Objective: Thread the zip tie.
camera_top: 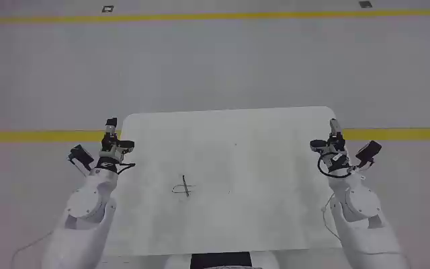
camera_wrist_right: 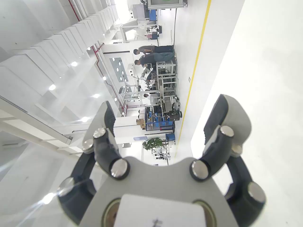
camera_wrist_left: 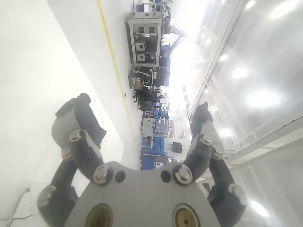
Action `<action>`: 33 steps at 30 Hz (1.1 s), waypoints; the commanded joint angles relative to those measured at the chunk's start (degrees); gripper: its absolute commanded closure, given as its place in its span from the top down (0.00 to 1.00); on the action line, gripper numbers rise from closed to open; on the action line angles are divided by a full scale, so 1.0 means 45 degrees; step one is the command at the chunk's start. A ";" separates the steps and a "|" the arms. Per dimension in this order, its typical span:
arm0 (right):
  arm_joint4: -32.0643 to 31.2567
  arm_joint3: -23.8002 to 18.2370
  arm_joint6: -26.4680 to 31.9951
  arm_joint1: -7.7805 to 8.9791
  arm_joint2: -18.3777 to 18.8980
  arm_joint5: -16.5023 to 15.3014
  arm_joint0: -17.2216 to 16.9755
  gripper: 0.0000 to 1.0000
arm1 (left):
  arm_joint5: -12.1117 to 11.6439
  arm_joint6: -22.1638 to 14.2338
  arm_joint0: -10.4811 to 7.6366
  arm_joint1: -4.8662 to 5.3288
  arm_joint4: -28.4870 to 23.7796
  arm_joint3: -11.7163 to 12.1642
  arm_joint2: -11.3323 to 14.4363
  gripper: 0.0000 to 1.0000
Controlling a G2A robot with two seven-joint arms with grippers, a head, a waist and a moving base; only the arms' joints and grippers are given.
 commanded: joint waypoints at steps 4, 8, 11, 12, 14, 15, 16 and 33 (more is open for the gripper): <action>0.0000 0.0000 0.0000 0.0000 0.0000 0.0000 0.0000 0.78 | 0.0000 0.0000 0.0000 0.0000 0.0000 0.0000 0.0000 1.00; 0.0000 0.0000 0.0000 0.0000 0.0000 0.0000 0.0000 0.78 | 0.0000 0.0000 0.0000 0.0000 0.0000 0.0000 0.0000 1.00; 0.0000 0.0000 0.0000 0.0000 0.0000 0.0000 0.0000 0.78 | 0.0000 0.0000 0.0000 0.0000 0.0000 0.0000 0.0000 1.00; 0.0000 0.0000 0.0000 0.0000 0.0000 0.0000 0.0000 0.78 | 0.0000 0.0000 0.0000 0.0000 0.0000 0.0000 0.0000 1.00; -0.0138 -0.0077 0.0065 0.0005 -0.0024 -0.0034 0.0037 1.00 | 0.0000 0.0000 0.0000 0.0000 0.0000 0.0000 0.0000 1.00; -0.0300 -0.0127 0.0134 0.0010 -0.0053 -0.0059 0.0066 1.00 | 0.0000 0.0000 0.0000 0.0000 0.0000 0.0000 0.0000 1.00; -0.0798 -0.0185 0.0294 0.0025 -0.0128 -0.0095 0.0128 1.00 | 0.0000 0.0000 0.0000 0.0000 0.0000 0.0000 0.0000 1.00; -0.5270 -0.0306 0.1685 0.0006 -0.2054 0.0829 0.1283 1.00 | 0.0000 0.0000 0.0000 0.0000 0.0000 0.0000 0.0000 1.00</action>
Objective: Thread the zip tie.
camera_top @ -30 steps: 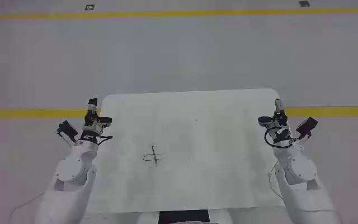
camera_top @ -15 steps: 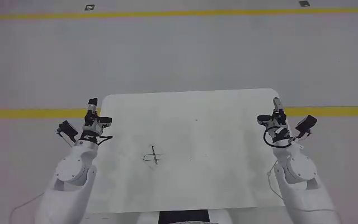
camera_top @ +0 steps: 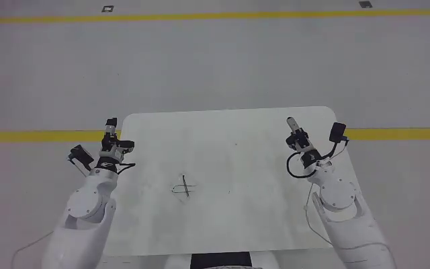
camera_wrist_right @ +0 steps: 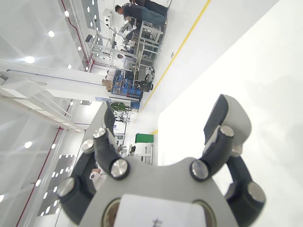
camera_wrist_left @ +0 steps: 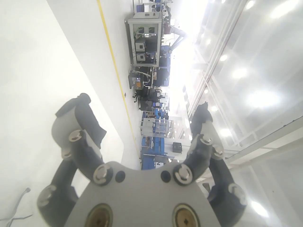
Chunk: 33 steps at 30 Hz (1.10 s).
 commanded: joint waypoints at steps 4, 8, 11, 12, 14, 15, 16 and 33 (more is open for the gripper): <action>0.0006 -0.0003 -0.0008 0.0001 0.0011 -0.0001 -0.0003 1.00 | 0.0000 0.0000 0.0000 0.0000 0.0000 0.0000 0.0000 1.00; 0.0006 -0.0003 -0.0008 0.0001 0.0011 -0.0001 -0.0003 1.00 | 0.0000 0.0000 0.0000 0.0000 0.0000 0.0000 0.0000 1.00; 0.0006 -0.0003 -0.0008 0.0001 0.0011 -0.0001 -0.0003 1.00 | 0.0000 0.0000 0.0000 0.0000 0.0000 0.0000 0.0000 1.00; -0.0171 -0.0077 0.0090 0.0006 -0.0061 -0.0057 0.0042 1.00 | 0.0000 0.0000 0.0000 0.0000 0.0000 0.0000 0.0000 1.00; -0.1138 -0.0132 0.0543 0.0006 -0.0547 -0.0110 0.0430 1.00 | 0.0000 0.0000 0.0000 0.0000 0.0000 0.0000 0.0000 1.00; -0.1420 -0.0105 0.0633 -0.0007 -0.0739 -0.0048 0.0610 1.00 | 0.0000 0.0000 0.0000 0.0000 0.0000 0.0000 0.0000 1.00; -0.1859 -0.0114 0.0851 -0.0023 -0.1053 0.0034 0.0892 1.00 | 0.0000 0.0000 0.0000 0.0000 0.0000 0.0000 0.0000 1.00; -0.4480 0.0701 0.2294 -0.0247 -0.3448 0.0442 0.2771 1.00 | 0.0000 0.0000 0.0000 0.0000 0.0000 0.0000 0.0000 1.00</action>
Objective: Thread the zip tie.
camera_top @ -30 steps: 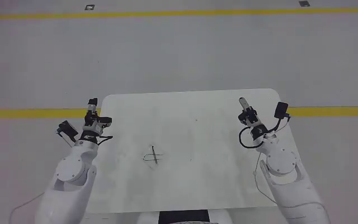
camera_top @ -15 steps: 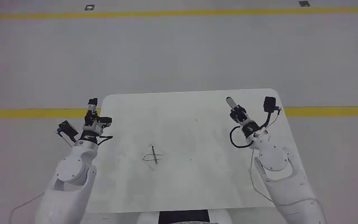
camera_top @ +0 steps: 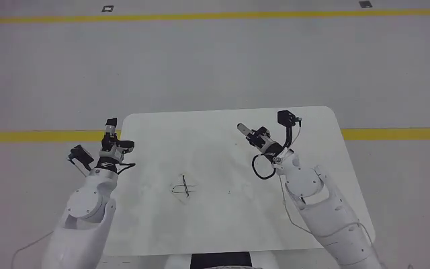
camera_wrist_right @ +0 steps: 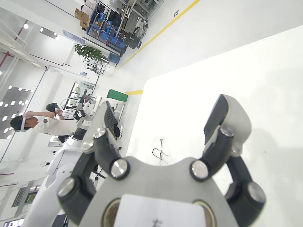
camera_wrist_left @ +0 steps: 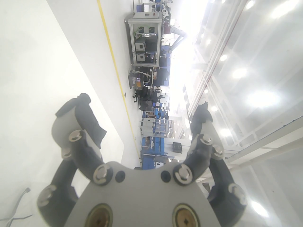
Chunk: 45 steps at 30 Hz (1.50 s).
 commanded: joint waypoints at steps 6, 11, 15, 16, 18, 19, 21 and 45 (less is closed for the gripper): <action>0.0000 0.0000 0.0001 0.0000 -0.0001 0.0000 0.0000 1.00 | 0.0000 0.0000 0.0000 0.0000 0.0000 0.0000 0.0000 1.00; -0.0961 -0.0313 0.0295 -0.0017 -0.0415 -0.0081 0.0313 1.00 | 0.0000 0.0000 0.0000 0.0000 0.0000 0.0000 0.0000 1.00; -0.1902 -0.0299 0.0956 -0.0113 -0.1113 0.0008 0.1092 1.00 | 0.0000 0.0000 0.0000 0.0000 0.0000 0.0000 0.0000 1.00; -0.2105 -0.0240 0.1093 -0.0145 -0.1289 0.0078 0.1298 1.00 | 0.0000 0.0000 0.0000 0.0000 0.0000 0.0000 0.0000 1.00; -0.2663 -0.0105 0.1556 -0.0232 -0.1819 0.0209 0.1822 1.00 | 0.0000 0.0000 0.0000 0.0000 0.0000 0.0000 0.0000 1.00; -0.2837 -0.0056 0.1700 -0.0284 -0.2060 0.0336 0.2037 1.00 | 0.0000 0.0000 0.0000 0.0000 0.0000 0.0000 0.0000 1.00; -0.3266 0.0255 0.2134 -0.0398 -0.2570 0.0524 0.2608 1.00 | 0.0000 0.0000 0.0000 0.0000 0.0000 0.0000 0.0000 1.00; -0.5111 0.1504 0.4179 -0.0929 -0.4842 0.0229 0.4551 1.00 | 0.0000 0.0000 0.0000 0.0000 0.0000 0.0000 0.0000 1.00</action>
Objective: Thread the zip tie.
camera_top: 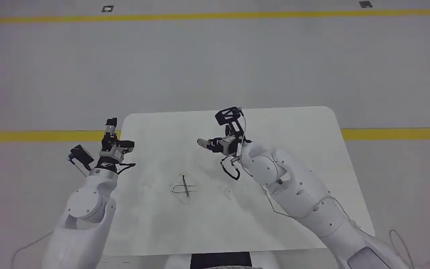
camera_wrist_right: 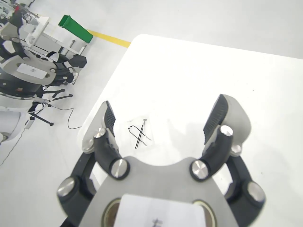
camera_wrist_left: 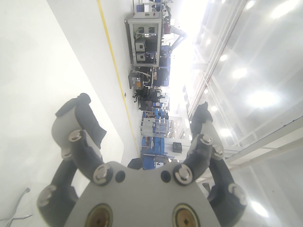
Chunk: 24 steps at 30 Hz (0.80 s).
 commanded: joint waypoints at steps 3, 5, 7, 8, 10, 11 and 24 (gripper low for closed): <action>-0.0519 0.0321 0.0969 -0.0298 -0.0915 -0.0585 0.1036 1.00 | 0.0000 0.0000 0.0000 0.0000 0.0000 0.0000 0.0000 1.00; -0.0667 0.0557 0.1402 -0.0466 -0.1336 -0.0837 0.1548 1.00 | 0.0000 0.0000 0.0000 0.0000 0.0000 0.0000 0.0000 1.00; -0.0752 0.0882 0.1953 -0.0670 -0.1834 -0.1279 0.2123 1.00 | 0.0000 0.0000 0.0000 0.0000 0.0000 0.0000 0.0000 1.00; -0.0777 0.1039 0.2225 -0.0764 -0.2083 -0.1518 0.2348 1.00 | 0.0000 0.0000 0.0000 0.0000 0.0000 0.0000 0.0000 1.00; -0.0792 0.1437 0.2820 -0.0985 -0.2614 -0.2028 0.2838 1.00 | 0.0000 0.0000 0.0000 0.0000 0.0000 0.0000 0.0000 1.00; -0.0753 0.1644 0.3165 -0.1086 -0.2881 -0.2307 0.3018 1.00 | 0.0000 0.0000 0.0000 0.0000 0.0000 0.0000 0.0000 1.00; -0.0523 0.2171 0.3876 -0.1320 -0.3406 -0.2913 0.3390 1.00 | 0.0000 0.0000 0.0000 0.0000 0.0000 0.0000 0.0000 1.00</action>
